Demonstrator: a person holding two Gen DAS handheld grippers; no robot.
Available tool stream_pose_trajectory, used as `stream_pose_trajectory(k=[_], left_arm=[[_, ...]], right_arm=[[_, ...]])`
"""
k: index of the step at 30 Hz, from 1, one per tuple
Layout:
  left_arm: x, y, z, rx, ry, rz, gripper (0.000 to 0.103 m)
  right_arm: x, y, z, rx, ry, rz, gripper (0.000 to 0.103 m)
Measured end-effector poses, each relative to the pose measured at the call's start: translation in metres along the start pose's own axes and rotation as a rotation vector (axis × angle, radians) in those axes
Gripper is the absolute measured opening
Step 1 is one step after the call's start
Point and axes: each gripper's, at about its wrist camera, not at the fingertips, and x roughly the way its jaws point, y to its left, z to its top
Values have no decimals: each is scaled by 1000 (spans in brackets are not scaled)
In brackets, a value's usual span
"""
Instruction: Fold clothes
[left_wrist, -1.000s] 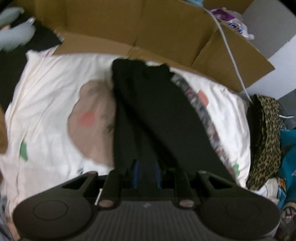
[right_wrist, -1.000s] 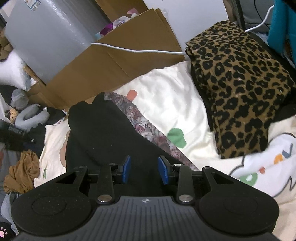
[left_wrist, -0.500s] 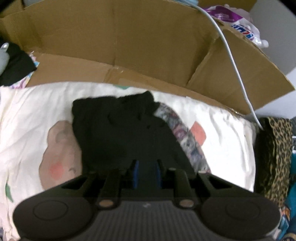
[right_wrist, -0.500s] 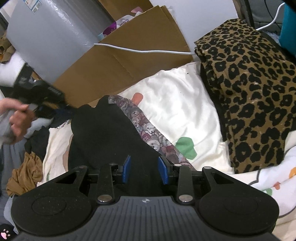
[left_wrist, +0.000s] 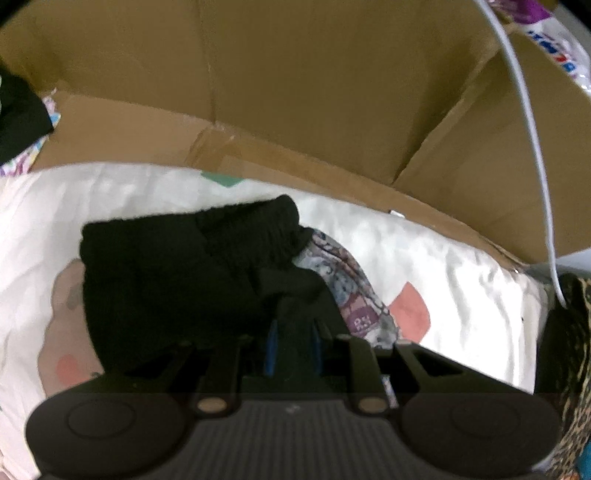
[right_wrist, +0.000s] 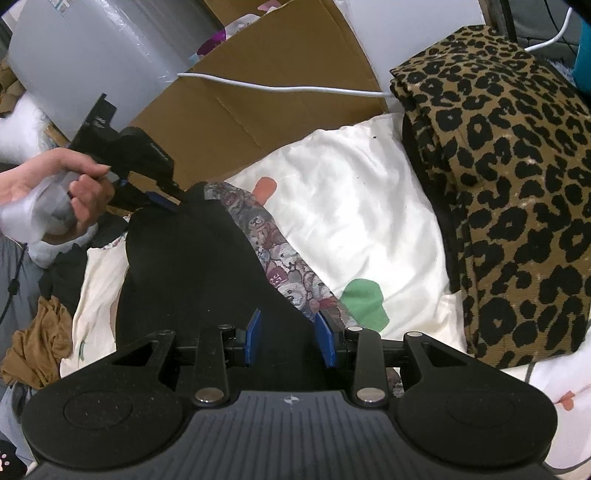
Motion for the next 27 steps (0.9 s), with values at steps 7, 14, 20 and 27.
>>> stream_pose_trajectory(k=[7, 14, 20, 27], left_arm=[[19, 21, -9, -77, 45, 42, 27], [29, 38, -15, -169, 51, 6, 47], [30, 38, -19, -177, 52, 20, 26], [15, 38, -20, -178, 58, 6, 15]], right_arm=[[5, 0, 1, -16, 11, -1, 39], [13, -2, 1, -66, 28, -13, 39], [23, -8, -5, -108, 74, -35, 40], [27, -9, -12, -171, 111, -56, 39]])
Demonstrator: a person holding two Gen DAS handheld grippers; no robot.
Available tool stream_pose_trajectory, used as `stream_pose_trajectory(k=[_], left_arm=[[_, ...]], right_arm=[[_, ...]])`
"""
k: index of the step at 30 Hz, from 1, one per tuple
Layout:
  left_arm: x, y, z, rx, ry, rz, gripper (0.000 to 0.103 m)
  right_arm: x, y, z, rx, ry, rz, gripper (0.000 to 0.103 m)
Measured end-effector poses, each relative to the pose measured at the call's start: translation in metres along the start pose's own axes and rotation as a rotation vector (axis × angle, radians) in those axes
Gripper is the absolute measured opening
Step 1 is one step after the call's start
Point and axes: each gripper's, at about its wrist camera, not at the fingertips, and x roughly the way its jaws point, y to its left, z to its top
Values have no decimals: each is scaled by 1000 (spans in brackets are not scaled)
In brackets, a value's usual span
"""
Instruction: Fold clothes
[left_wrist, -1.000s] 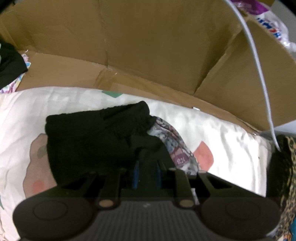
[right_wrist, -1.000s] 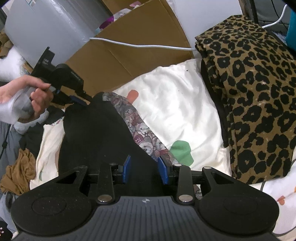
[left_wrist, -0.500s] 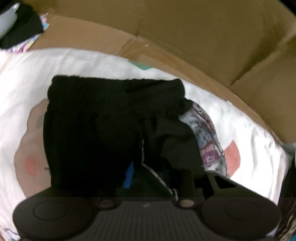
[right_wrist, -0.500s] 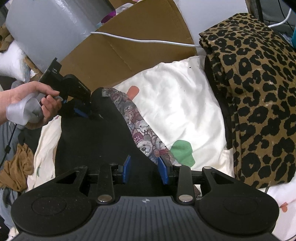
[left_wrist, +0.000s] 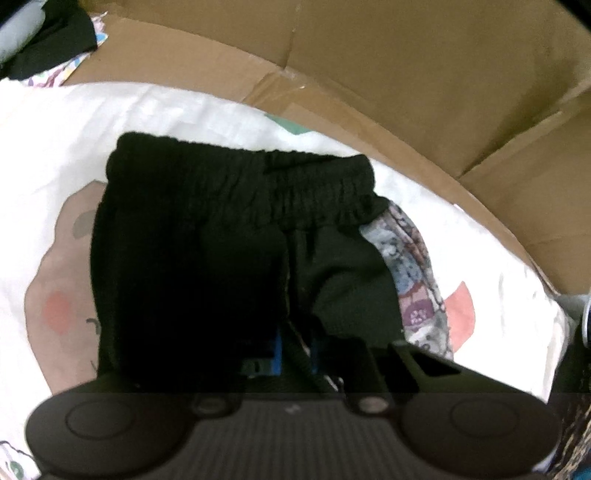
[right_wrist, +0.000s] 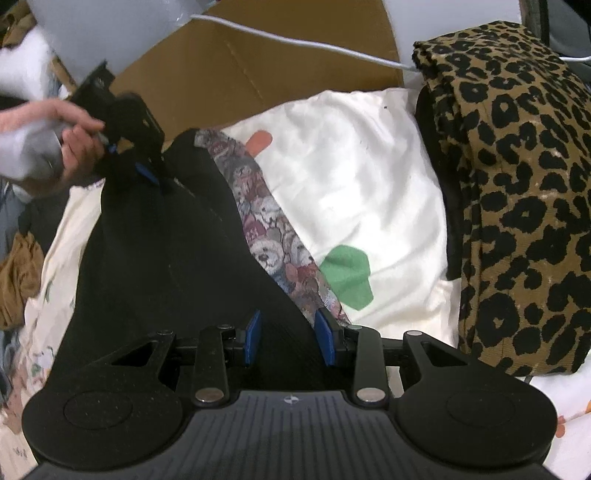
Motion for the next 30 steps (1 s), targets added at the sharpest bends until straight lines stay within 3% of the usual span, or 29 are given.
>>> stream_pose_trajectory(k=[10, 13, 17, 18, 20, 22, 25, 30], left_arm=[[2, 1, -9, 12, 16, -7, 19], [11, 5, -7, -29, 36, -7, 19], [12, 2, -2, -22, 5, 9, 19], [11, 0, -2, -8, -11, 16, 14], [7, -1, -5, -11, -21, 5, 4], [-1, -6, -8, 18, -43, -8, 3], [-16, -12, -8, 58, -61, -44, 2], [-40, -16, 10, 53, -85, -102, 2]], right_arm=[[-2, 4, -4, -29, 2, 17, 39], [-1, 5, -2, -37, 2, 15, 38], [2, 6, 1, -50, 3, 2, 39], [3, 6, 1, -54, 5, 7, 39], [4, 6, -1, -65, 10, 18, 27], [2, 3, -2, -60, 9, 18, 9], [-6, -2, -3, -22, -10, 32, 2], [-16, -3, -2, 0, -39, 58, 1]])
